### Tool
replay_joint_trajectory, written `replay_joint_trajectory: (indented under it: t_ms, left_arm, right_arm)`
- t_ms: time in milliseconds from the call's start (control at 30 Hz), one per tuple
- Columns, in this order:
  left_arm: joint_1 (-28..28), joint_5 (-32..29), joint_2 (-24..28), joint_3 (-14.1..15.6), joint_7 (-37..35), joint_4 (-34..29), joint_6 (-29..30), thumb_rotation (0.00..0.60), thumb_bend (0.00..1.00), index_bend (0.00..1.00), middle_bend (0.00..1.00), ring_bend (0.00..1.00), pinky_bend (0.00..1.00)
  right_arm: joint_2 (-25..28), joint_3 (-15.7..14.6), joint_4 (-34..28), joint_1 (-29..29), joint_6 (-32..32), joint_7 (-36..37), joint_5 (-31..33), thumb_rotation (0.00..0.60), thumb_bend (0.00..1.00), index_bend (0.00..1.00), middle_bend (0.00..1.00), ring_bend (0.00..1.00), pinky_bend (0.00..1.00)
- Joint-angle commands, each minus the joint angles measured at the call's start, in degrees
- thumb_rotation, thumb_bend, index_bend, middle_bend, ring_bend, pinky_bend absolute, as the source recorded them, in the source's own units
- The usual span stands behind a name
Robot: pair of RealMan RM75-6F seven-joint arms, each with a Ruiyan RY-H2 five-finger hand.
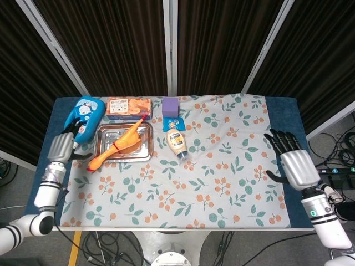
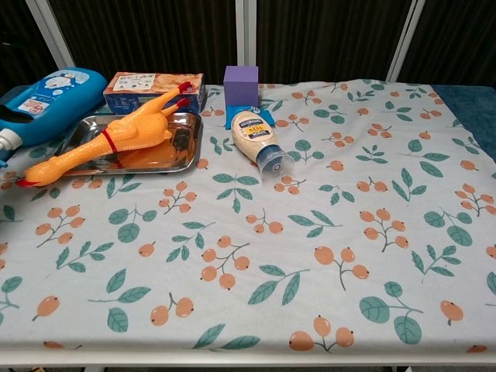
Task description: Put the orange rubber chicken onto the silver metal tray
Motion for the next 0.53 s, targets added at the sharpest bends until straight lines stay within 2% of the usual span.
replay_joint_trajectory:
  t_ms: [33, 100, 200, 300, 533]
  left_arm:
    - [7.85, 4.43, 5.12, 4.38, 3.59, -5.21, 10.37, 0.600, 0.09, 0.19, 0.13, 0.12, 0.27]
    - [10.76, 6.34, 6.18, 6.18, 3.35, -6.23, 13.81, 0.600, 0.09, 0.19, 0.13, 0.12, 0.26]
    - [14.71, 8.95, 6.97, 8.48, 2.74, -7.29, 18.53, 0.600, 0.09, 0.19, 0.13, 0.12, 0.24]
    - [18.06, 11.16, 7.18, 10.23, 2.49, -8.41, 22.63, 0.600, 0.09, 0.19, 0.13, 0.12, 0.24]
    - [23.49, 15.09, 6.67, 12.91, 4.54, -11.49, 29.12, 0.600, 0.09, 0.19, 0.13, 0.12, 0.24]
  right_arm:
    - [-1.22, -2.23, 5.25, -4.61, 4.64, 6.00, -3.29, 0.600, 0.30, 0.00, 0.00, 0.00, 0.04]
    - [-2.17, -3.75, 7.80, -6.96, 6.83, 8.28, -5.16, 0.600, 0.30, 0.00, 0.00, 0.00, 0.05]
    - [-4.54, -5.07, 11.32, -10.48, 10.96, 9.80, -6.92, 0.600, 0.24, 0.00, 0.00, 0.00, 0.05]
    - [-6.46, -5.58, 13.55, -13.44, 14.23, 11.76, -7.33, 0.600, 0.19, 0.00, 0.00, 0.00, 0.05]
    - [-8.60, -5.75, 16.20, -17.19, 17.47, 13.52, -7.75, 0.600, 0.19, 0.00, 0.00, 0.00, 0.04]
